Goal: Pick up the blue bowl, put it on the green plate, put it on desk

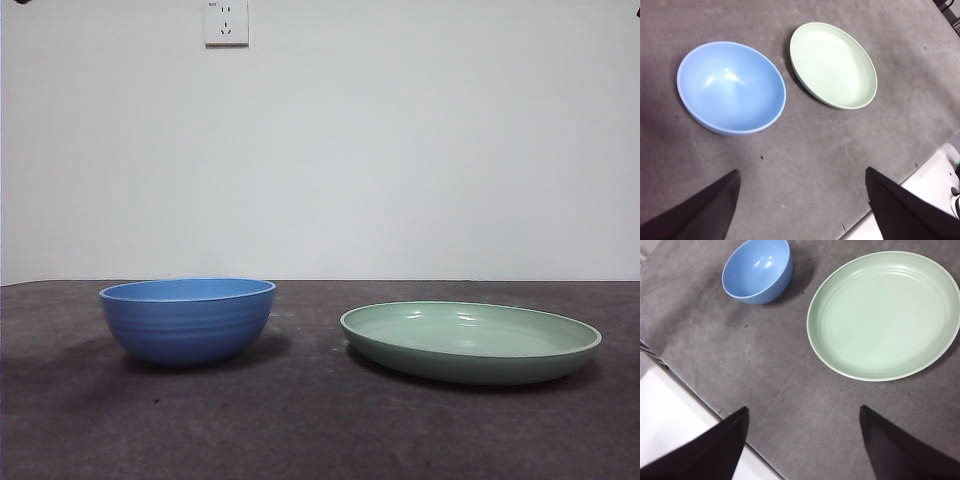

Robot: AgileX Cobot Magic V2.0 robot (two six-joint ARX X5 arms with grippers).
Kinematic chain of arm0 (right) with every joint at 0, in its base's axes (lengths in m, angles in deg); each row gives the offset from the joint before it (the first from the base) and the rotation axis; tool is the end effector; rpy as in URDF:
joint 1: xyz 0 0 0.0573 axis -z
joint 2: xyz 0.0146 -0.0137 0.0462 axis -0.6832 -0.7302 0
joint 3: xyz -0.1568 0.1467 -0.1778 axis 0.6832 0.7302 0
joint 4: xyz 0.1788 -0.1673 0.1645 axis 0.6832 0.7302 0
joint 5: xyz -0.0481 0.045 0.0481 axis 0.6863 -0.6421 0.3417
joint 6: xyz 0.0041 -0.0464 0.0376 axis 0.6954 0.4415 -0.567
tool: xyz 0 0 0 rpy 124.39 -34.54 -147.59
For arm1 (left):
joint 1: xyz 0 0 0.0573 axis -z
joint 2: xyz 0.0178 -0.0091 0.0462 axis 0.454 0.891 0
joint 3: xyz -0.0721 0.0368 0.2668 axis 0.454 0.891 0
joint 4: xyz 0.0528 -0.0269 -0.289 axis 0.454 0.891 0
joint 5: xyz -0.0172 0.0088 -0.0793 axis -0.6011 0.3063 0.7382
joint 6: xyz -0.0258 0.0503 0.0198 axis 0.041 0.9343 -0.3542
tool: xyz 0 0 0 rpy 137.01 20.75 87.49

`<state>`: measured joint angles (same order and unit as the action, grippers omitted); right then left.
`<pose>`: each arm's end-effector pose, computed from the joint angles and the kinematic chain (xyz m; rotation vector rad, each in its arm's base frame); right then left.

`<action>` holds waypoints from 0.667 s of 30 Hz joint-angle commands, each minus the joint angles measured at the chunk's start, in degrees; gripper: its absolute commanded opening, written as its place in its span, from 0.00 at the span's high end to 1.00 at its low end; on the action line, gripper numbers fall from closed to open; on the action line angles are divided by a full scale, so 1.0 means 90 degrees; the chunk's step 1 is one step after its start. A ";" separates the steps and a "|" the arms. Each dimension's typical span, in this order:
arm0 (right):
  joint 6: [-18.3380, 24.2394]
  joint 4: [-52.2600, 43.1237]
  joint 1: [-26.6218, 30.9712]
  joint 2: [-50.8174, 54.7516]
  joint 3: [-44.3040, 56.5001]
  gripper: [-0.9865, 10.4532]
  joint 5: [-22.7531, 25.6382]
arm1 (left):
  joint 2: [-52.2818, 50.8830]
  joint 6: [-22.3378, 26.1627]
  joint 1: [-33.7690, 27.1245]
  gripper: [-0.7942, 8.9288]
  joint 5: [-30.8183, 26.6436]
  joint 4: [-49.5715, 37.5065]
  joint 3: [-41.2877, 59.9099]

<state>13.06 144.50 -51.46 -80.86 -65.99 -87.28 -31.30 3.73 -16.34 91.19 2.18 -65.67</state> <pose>0.1494 0.0441 0.3076 0.1487 0.8382 0.7215 0.1588 -0.0514 0.3151 -0.1692 0.7590 -0.7145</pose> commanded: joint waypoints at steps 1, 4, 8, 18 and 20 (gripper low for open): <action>0.0024 -0.0056 -0.0022 -0.0029 -0.0119 0.60 -0.0012 | 0.0155 -0.0109 0.0017 0.50 -0.0053 -0.0187 -0.0124; 0.0024 -0.0053 -0.0022 -0.0029 -0.0119 0.60 -0.0012 | 0.0369 -0.0141 0.0049 0.50 -0.0226 -0.0279 -0.0199; 0.0024 -0.0056 -0.0022 -0.0029 -0.0119 0.60 -0.0012 | 0.0801 -0.0197 0.0163 0.50 -0.0614 -0.0381 -0.0410; -0.0002 -0.0056 -0.0022 -0.0029 -0.0119 0.60 -0.0012 | 0.2671 -0.0209 0.0588 0.50 -0.1943 -0.0413 -0.1554; -0.0007 -0.0056 -0.0022 -0.0029 -0.0119 0.60 -0.0012 | 0.3075 -0.0206 0.0644 0.51 -0.2195 -0.0517 -0.1732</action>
<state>13.04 144.48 -51.46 -80.86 -65.99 -87.26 -5.66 2.18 -10.88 72.44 -1.69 -79.71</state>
